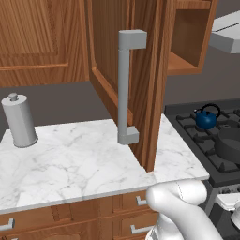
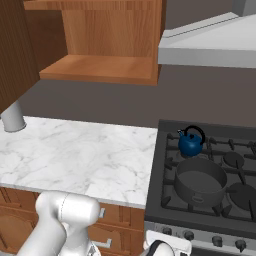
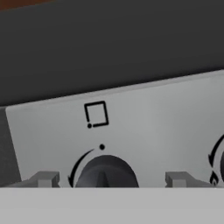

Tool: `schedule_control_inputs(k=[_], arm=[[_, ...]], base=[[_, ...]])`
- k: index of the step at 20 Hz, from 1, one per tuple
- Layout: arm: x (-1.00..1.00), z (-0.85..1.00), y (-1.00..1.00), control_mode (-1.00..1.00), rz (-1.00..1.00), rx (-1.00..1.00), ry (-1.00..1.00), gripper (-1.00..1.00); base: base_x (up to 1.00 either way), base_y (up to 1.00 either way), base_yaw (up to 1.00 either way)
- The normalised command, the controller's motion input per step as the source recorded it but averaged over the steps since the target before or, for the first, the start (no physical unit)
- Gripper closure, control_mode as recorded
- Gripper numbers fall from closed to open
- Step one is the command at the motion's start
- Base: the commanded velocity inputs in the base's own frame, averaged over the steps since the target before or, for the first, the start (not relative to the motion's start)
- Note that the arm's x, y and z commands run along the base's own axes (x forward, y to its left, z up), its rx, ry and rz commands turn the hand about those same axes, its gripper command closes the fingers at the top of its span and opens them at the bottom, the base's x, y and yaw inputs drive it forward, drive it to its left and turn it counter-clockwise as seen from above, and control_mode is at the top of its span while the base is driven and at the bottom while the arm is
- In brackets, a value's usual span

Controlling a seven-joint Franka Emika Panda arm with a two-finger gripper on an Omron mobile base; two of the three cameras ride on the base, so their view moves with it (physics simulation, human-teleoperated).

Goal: Pick the kettle from the cabinet and place it on a stove burner. Then pick the pot from the counter and place it on another stove burner. Finally, turn both burners on.

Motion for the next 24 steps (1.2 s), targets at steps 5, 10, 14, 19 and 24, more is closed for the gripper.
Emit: schedule_control_inputs(k=[5,10,14,19,24], arm=[[0.18,-0.03,0.04,-1.0,0.0,0.0,0.0,1.0],[0.06,-0.08,0.02,-1.0,0.0,0.0,0.0,1.0],[-0.07,-0.03,0.0,-1.0,0.0,-0.1,-0.01,1.0],[-0.11,0.0,0.0,-1.0,0.0,-0.23,0.0,1.0],[-0.08,0.0,0.0,-1.0,0.0,-0.23,0.0,1.0]], base=[[0.0,0.0,0.0],[0.0,0.0,0.0],[0.0,0.0,0.0],[0.0,0.0,0.0],[0.0,0.0,0.0]])
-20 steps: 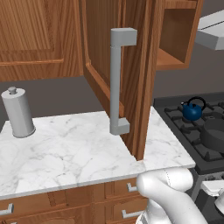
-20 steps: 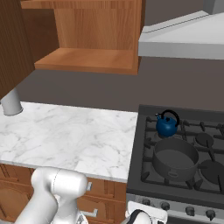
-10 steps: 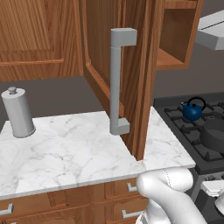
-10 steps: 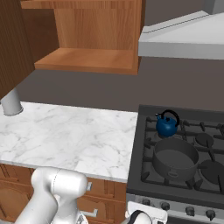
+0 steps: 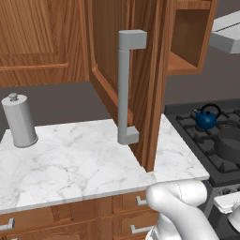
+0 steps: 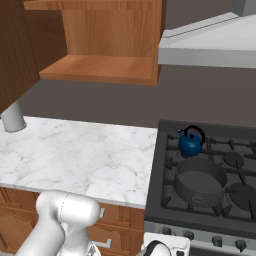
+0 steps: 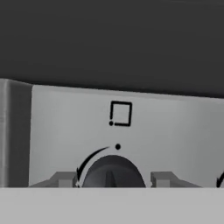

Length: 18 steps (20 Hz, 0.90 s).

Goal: Pick the kettle from the cabinet and place it on a stove burner. Then pick the pot from the counter and place it on another stove burner. Finally, turn both burners on.

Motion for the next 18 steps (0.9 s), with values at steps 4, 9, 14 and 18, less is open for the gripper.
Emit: schedule_control_inputs(k=[4,9,14,18], arm=[[-0.06,0.0,0.0,-1.0,0.0,-0.23,0.0,1.0],[-0.07,0.0,0.0,-1.0,0.0,-0.24,0.0,1.0],[-0.02,0.0,0.0,-1.0,0.0,-0.26,0.02,1.0],[0.0,0.0,0.0,-1.0,0.0,-0.27,0.02,1.0]], base=[[0.0,0.0,0.0],[0.0,0.0,0.0],[0.0,0.0,0.0],[0.0,0.0,0.0]])
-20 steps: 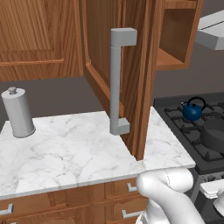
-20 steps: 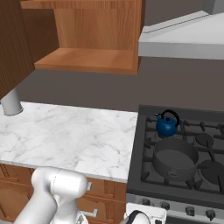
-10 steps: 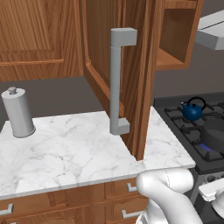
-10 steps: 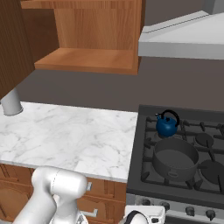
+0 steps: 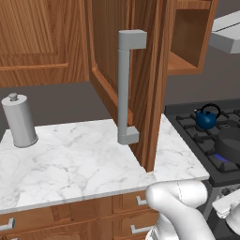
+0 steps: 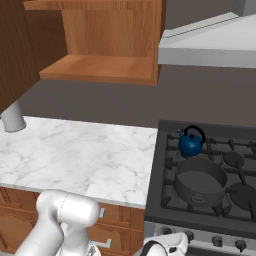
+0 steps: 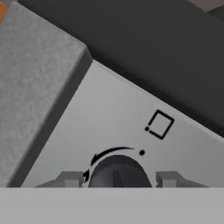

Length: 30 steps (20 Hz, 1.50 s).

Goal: Pick the kettle from the cabinet and place it on a stove burner. Then pick the pot from the counter and place it on another stove burner. Finally, turn both burners on.

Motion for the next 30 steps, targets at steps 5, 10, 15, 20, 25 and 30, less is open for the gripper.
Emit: schedule_control_inputs(k=[5,10,15,20,25,30], arm=[[0.0,0.0,0.02,-1.0,-0.01,-0.15,0.07,1.0],[-0.01,-0.06,0.0,-1.0,0.0,0.01,0.04,-1.0],[-0.25,0.0,-0.11,-1.0,0.0,0.04,0.0,-1.0],[-0.31,0.0,-0.17,-1.0,0.0,0.03,0.0,-1.0],[-0.45,0.09,-0.15,-1.0,0.0,0.01,-0.04,-1.0],[-0.46,0.17,-0.1,-1.0,0.0,0.01,-0.04,-1.0]], base=[[0.0,0.0,0.0],[0.0,0.0,0.0],[0.0,0.0,0.0],[0.0,0.0,0.0],[0.0,0.0,0.0],[0.0,0.0,0.0]])
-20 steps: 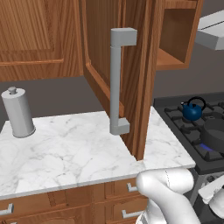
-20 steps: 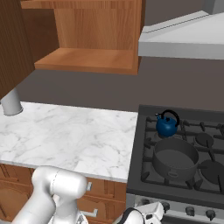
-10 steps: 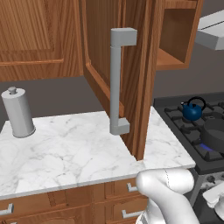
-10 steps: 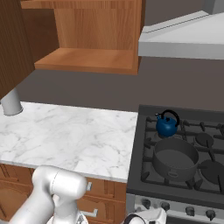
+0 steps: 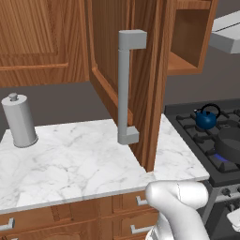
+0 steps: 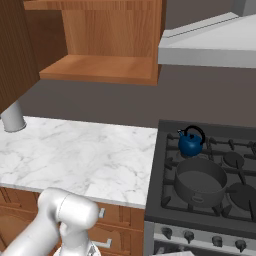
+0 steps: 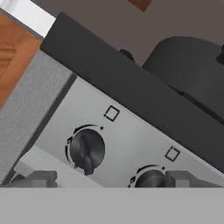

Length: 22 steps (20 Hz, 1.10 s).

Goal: Pick the kettle from the cabinet and place it on a stove burner. Then pick the pot from the counter and place it on another stove burner. Finally, turn both burners on.

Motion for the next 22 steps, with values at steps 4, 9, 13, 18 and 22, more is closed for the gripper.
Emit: schedule_control_inputs(k=[4,9,13,18,22], arm=[[-0.28,0.23,-0.15,-1.0,0.0,0.05,-0.01,-1.0],[-0.01,0.24,-0.26,-1.0,0.0,0.12,0.02,-1.0],[0.06,0.18,-0.24,-1.0,0.0,0.13,0.08,-1.0],[0.16,0.03,-0.08,-1.0,0.0,0.11,0.13,-1.0],[0.18,-0.01,0.0,-1.0,0.0,0.08,0.12,-1.0]], base=[[0.0,0.0,0.0],[0.0,0.0,0.0],[0.0,0.0,0.0],[0.0,0.0,0.0],[0.0,0.0,0.0]])
